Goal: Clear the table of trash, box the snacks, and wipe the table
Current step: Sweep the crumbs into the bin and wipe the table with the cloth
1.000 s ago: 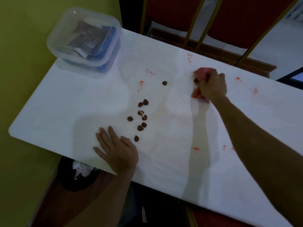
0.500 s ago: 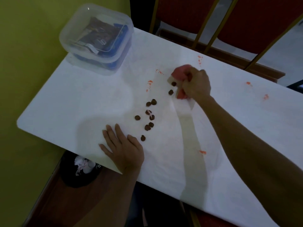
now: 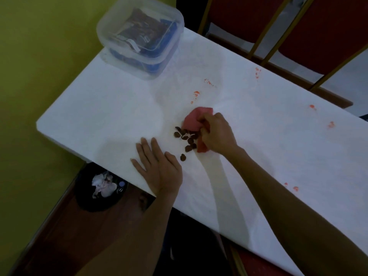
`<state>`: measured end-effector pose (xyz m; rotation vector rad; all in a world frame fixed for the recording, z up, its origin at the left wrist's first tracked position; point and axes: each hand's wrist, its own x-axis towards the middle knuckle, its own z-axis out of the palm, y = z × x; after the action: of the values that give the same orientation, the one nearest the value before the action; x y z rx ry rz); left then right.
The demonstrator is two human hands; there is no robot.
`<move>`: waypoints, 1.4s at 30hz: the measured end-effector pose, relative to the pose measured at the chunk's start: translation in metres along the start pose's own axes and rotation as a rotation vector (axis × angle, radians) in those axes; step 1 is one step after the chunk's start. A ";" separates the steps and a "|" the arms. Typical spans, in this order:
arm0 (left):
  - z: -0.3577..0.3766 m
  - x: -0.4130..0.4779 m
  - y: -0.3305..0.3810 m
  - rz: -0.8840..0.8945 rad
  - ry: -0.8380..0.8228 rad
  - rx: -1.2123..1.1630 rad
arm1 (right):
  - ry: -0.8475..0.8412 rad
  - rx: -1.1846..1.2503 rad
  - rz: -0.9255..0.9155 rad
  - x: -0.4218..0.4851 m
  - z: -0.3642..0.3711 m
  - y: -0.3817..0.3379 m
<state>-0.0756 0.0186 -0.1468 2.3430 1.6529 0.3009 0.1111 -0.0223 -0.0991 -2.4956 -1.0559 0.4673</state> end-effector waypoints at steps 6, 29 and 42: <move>-0.002 0.000 -0.001 0.003 -0.020 -0.037 | 0.164 0.067 0.282 -0.026 -0.009 0.016; -0.039 0.062 -0.123 0.131 -0.027 -0.238 | 0.193 0.468 0.501 -0.099 0.083 -0.081; -0.044 0.066 -0.149 0.152 -0.012 -0.243 | 0.199 0.448 0.485 -0.064 0.085 -0.141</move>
<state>-0.1999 0.1323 -0.1528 2.2823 1.3504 0.4868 -0.0545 0.0400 -0.0968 -2.3054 -0.2234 0.5085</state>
